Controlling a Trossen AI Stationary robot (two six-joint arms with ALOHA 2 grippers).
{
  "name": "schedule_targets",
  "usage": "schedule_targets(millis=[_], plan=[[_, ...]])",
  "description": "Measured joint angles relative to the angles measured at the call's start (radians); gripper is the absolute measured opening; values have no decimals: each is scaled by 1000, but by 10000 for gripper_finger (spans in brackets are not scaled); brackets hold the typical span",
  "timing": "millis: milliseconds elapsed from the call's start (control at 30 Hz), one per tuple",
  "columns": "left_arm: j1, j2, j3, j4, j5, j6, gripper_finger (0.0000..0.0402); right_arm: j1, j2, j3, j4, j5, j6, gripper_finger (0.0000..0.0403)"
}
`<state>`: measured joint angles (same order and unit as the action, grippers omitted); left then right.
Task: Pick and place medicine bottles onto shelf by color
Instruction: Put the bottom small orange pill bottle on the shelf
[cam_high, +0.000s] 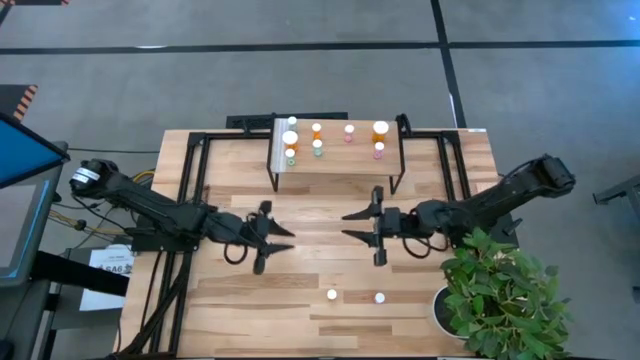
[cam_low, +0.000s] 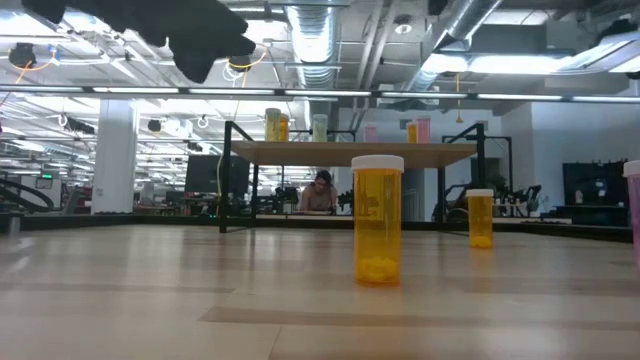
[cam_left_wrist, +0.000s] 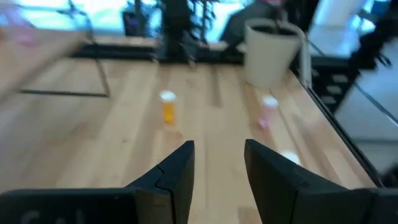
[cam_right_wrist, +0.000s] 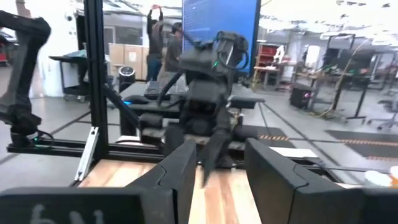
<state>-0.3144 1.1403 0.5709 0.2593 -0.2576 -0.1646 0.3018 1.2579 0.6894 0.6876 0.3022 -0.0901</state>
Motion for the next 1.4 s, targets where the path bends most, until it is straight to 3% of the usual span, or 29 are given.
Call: schedule_targets(millis=[200, 333, 500, 767, 933, 1167, 1400], plan=[[-15, 216, 7, 150, 178, 114, 136, 39, -87, -57, -18, 119, -51, 142], [6, 356, 85, 176, 193, 125, 154, 39, -135, -92, -52, 184, -72, 136], [22, 481, 188, 142, 284, 121, 185, 63, -293, -184, -198, 434, -79, 123], [21, 569, 269, 125, 320, 135, 231, 100, -565, -382, -108, 430, -88, 103], [12, 611, 266, 148, 328, 129, 251, 93, -658, -472, -105, 435, -50, 102], [-2, 706, 273, 297, 403, 127, 267, 58, -674, -530, -77, 434, 40, 102], [-15, 780, 324, 300, 403, 118, 268, 76, -663, -531, -92, 433, 48, 102]])
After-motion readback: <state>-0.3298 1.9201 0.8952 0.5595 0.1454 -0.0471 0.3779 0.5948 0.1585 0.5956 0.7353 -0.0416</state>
